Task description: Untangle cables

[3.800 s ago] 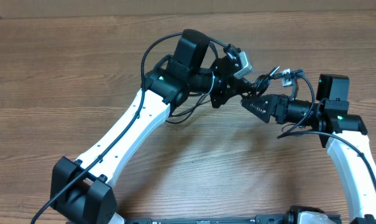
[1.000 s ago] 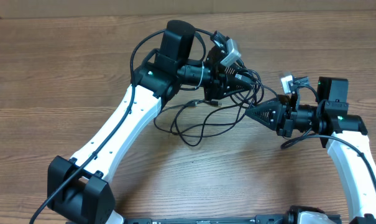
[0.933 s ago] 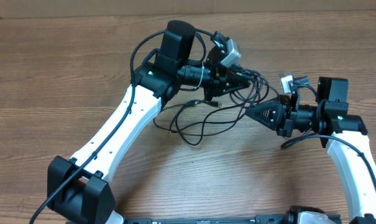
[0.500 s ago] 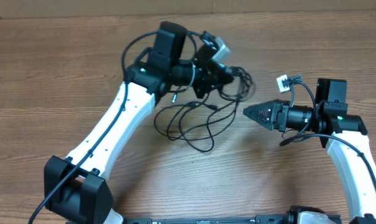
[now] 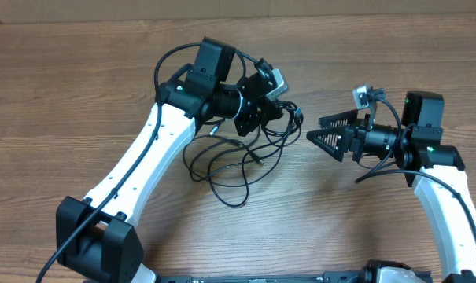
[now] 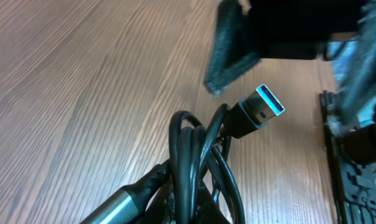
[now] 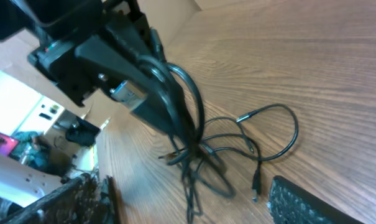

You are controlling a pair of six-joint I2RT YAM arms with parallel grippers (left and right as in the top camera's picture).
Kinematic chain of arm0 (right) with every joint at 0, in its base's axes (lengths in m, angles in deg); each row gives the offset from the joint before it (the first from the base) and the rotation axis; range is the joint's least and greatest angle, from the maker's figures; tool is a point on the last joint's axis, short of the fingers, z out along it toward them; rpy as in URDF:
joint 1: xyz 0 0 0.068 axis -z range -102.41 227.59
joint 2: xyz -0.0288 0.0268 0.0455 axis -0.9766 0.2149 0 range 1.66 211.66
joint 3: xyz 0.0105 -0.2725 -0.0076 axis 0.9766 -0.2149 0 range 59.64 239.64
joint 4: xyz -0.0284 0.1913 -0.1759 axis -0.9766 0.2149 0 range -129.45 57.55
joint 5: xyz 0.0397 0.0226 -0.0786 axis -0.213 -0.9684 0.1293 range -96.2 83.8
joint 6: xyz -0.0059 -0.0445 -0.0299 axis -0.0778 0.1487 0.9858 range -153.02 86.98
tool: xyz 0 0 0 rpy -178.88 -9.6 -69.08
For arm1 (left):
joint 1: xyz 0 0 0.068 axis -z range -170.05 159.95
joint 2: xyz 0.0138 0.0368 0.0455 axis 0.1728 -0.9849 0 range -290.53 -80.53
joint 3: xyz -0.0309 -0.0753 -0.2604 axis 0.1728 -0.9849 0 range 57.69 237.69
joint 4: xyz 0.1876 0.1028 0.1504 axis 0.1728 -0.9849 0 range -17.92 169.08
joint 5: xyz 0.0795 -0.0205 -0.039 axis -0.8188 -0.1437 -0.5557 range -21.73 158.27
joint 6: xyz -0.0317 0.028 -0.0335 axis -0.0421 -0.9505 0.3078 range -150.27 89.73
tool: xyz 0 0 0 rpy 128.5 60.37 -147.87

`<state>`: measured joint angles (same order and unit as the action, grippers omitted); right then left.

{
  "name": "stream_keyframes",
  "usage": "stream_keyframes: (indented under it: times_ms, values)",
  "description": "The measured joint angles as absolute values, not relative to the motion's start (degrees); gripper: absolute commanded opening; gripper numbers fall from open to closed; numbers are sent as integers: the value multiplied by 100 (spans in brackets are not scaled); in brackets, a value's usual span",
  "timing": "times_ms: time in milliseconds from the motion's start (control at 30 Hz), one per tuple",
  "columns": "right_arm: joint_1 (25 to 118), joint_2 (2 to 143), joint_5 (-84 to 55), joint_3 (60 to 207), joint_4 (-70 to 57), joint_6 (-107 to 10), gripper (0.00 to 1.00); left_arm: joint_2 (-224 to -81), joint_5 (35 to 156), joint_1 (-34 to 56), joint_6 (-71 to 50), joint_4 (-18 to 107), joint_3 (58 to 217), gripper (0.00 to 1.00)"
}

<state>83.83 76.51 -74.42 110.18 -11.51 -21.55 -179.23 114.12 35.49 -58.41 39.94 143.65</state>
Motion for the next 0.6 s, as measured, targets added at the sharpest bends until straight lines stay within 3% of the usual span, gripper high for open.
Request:
stream_keyframes:
  times_ms: [67,133,233,267,300,400,500,533,567,600]
  values:
    - [8383,7651,-7442,11018,-1164,-1904,84,-17923,11691,3549,-5954,4007,14365,4]
    - [8383,7651,-7460,11018,-1162,-1768,75,-17923,11868,3565,-6020,4007,14365,4]
    - [8375,7651,-7622,11018,-1170,-1609,74,-17923,12045,3685,-6057,4012,14365,4]
    - [8324,7651,-7714,11018,-1173,-1574,69,-17923,12074,3748,-6070,4053,14365,4]
    - [8289,7651,-7748,11018,-1173,-1558,56,-17923,12091,3844,-6070,4123,14365,4]
    - [8023,7651,-7799,11018,-1162,-1495,39,-17923,12059,4041,-6066,4278,14365,4]
    - [7902,7651,-7670,11018,-1074,-1495,38,-17923,11458,4198,-5747,4357,14365,4]
    - [7905,7651,-7556,11018,-978,-1495,39,-17923,11272,4196,-5603,4355,14365,4]
    - [7905,7651,-7464,11018,-923,-1499,61,-17923,11128,4194,-5467,4355,14365,4]
    - [7905,7651,-7309,11018,-849,-1515,100,-17923,10966,4183,-5307,4355,14365,4]
